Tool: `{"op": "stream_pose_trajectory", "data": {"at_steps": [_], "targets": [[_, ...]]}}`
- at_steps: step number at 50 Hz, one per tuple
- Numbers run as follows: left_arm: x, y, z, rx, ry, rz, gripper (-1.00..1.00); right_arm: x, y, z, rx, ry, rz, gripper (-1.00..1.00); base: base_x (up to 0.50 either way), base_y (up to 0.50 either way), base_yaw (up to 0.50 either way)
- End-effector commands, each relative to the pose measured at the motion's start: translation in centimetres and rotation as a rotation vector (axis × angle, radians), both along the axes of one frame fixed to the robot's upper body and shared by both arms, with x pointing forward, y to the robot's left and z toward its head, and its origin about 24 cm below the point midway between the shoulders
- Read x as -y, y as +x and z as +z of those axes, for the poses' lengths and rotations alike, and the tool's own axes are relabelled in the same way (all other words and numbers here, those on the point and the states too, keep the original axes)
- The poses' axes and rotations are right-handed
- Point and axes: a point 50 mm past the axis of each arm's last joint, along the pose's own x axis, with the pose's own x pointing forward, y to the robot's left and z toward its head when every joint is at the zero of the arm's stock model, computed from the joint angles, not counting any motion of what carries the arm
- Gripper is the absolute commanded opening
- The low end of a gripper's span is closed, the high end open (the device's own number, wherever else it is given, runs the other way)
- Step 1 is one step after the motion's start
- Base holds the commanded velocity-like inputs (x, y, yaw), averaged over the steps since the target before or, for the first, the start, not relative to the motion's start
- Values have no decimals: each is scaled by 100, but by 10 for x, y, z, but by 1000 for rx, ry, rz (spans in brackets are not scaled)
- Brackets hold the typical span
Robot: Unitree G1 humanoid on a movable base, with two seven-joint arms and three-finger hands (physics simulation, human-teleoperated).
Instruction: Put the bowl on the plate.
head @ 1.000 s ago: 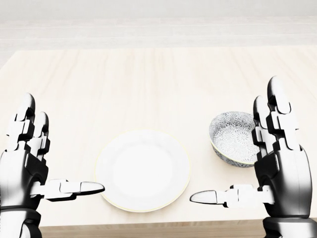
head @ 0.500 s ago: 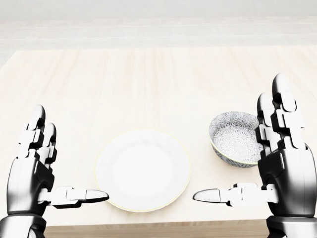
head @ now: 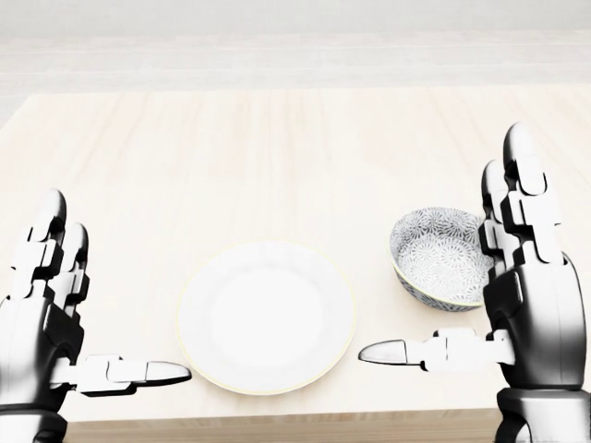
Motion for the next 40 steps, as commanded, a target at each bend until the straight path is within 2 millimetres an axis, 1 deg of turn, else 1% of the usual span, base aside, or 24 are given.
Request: {"op": "stream_pose_trajectory", "data": {"at_steps": [1, 3, 4, 6, 8, 9, 10, 11, 13, 15, 21, 30, 35, 40], "targets": [[-6, -2, 14, 56, 27, 0, 100, -1, 9, 20, 80, -185, -64, 100, 0, 0, 0], [-7, 0, 16, 65, 27, 1, 100, 1, 13, 27, 108, -232, -88, 100, 0, 0, 0], [-7, 0, 16, 65, 27, 1, 100, 1, 13, 27, 107, -235, -88, 100, 0, 0, 0], [-8, 1, 16, 66, 27, 4, 100, 0, 16, 31, 119, -295, -100, 100, 0, 0, 0], [-8, 2, 17, 70, 28, 4, 100, -2, 20, 34, 128, -403, -111, 100, 0, 0, 0], [-8, 2, 16, 68, 30, 7, 100, -5, 22, 34, 121, -489, -113, 100, 0, 0, 0], [-8, 3, 15, 61, 30, 9, 100, -8, 25, 33, 108, -553, -104, 100, 0, 0, 0], [-8, 3, 15, 61, 30, 9, 100, -8, 25, 32, 101, -557, -107, 100, 0, 0, 0], [-7, 3, 13, 53, 35, 9, 100, -10, 32, 30, 76, -663, -116, 100, 0, 0, 0], [-7, 3, 12, 49, 37, 9, 100, -9, 39, 30, 60, -725, -147, 100, 0, 0, 0], [-7, 7, 15, 60, 49, 13, 100, -15, 53, 7, -96, -1014, -138, 100, 0, 0, 0], [-7, 6, 14, 52, 61, 14, 100, -6, 65, -5, -246, -1208, -214, 100, 0, 0, 0], [-8, 7, 15, 57, 63, 21, 100, -1, 62, -10, -316, -1300, -251, 100, 0, 0, 0], [-7, 8, 19, 75, 57, 19, 100, 4, 61, -12, -367, -1340, -275, 100, 0, 0, 0]]}}
